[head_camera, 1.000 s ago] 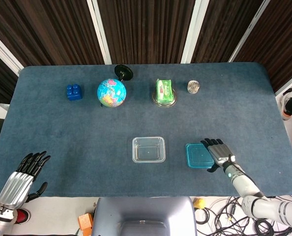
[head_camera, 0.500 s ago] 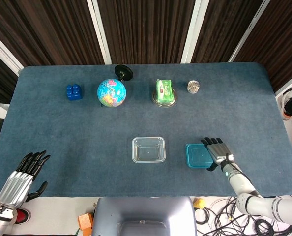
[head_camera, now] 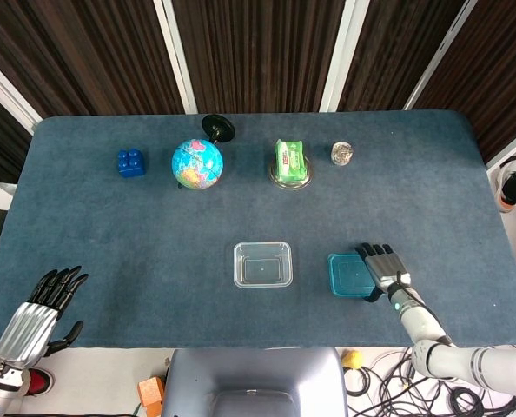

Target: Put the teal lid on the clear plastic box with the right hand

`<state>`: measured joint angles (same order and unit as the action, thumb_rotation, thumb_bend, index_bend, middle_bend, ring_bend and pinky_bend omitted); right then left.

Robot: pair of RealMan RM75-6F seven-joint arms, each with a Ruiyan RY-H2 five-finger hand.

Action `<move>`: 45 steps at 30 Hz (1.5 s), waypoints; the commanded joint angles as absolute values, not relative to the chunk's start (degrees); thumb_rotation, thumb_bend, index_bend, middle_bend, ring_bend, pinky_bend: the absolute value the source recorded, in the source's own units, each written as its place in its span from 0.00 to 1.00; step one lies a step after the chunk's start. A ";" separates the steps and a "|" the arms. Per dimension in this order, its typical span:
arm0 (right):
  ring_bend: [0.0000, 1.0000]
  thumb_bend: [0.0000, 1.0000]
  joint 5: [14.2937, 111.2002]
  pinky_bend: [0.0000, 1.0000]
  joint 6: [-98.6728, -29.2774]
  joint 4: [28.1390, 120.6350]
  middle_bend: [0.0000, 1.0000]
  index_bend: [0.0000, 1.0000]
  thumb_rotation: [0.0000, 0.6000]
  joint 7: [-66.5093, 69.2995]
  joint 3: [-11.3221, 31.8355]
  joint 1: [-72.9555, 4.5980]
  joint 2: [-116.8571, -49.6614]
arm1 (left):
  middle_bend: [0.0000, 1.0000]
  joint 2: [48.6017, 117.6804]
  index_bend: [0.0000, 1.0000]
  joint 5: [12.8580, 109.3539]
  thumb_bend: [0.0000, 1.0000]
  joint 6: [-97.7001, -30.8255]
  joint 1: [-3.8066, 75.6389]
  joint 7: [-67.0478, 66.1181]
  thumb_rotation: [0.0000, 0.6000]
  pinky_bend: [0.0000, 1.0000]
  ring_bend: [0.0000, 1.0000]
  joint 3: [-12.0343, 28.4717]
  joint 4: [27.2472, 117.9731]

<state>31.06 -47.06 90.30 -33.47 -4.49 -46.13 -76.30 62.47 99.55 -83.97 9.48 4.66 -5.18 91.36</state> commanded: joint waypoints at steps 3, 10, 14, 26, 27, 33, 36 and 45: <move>0.00 0.05 30.64 0.00 -47.38 90.26 0.00 0.19 1.00 -33.77 -4.74 -46.29 -76.38 | 0.00 62.41 0.00 99.59 0.39 -84.16 9.42 4.92 1.00 0.00 0.00 -5.17 91.27; 0.00 0.05 31.39 0.00 -48.32 90.27 0.00 0.43 1.00 -32.97 -4.45 -45.86 -76.26 | 0.00 62.42 0.00 99.74 0.39 -84.23 9.41 5.02 1.00 0.00 0.00 -5.23 91.19; 0.00 0.05 31.75 0.00 -48.50 90.26 0.00 0.50 1.00 -32.86 -4.44 -45.72 -76.25 | 0.00 62.40 0.00 99.73 0.39 -84.24 9.41 5.08 1.00 0.00 0.00 -5.23 91.18; 0.10 0.05 42.22 0.03 -54.19 90.06 0.36 0.75 1.00 -27.39 -2.45 -41.71 -76.60 | 0.00 62.44 0.00 99.88 0.39 -84.25 9.42 5.15 1.00 0.00 0.00 -5.29 91.08; 0.13 0.05 42.83 0.05 -54.47 89.80 0.39 0.76 1.00 -26.92 -2.27 -41.38 -76.77 | 0.00 62.45 0.00 99.91 0.39 -84.25 9.41 5.11 1.00 0.00 0.00 -5.31 91.09; 0.18 0.05 46.59 0.10 -54.89 88.34 0.43 0.79 1.00 -22.90 -0.80 -39.52 -77.19 | 0.00 62.42 0.00 99.83 0.39 -84.41 9.31 5.07 1.00 0.00 0.00 -5.28 91.11; 0.19 0.05 49.59 0.10 -55.71 89.14 0.43 0.79 1.00 -18.84 0.82 -38.34 -76.20 | 0.00 62.44 0.00 99.75 0.39 -84.39 9.32 5.10 1.00 0.00 0.00 -5.24 91.09; 0.19 0.05 52.09 0.10 -55.53 97.38 0.43 0.79 1.00 -11.03 6.27 -37.41 -71.51 | 0.00 62.59 0.00 99.57 0.39 -83.84 9.56 4.85 1.00 0.00 0.00 -5.17 91.21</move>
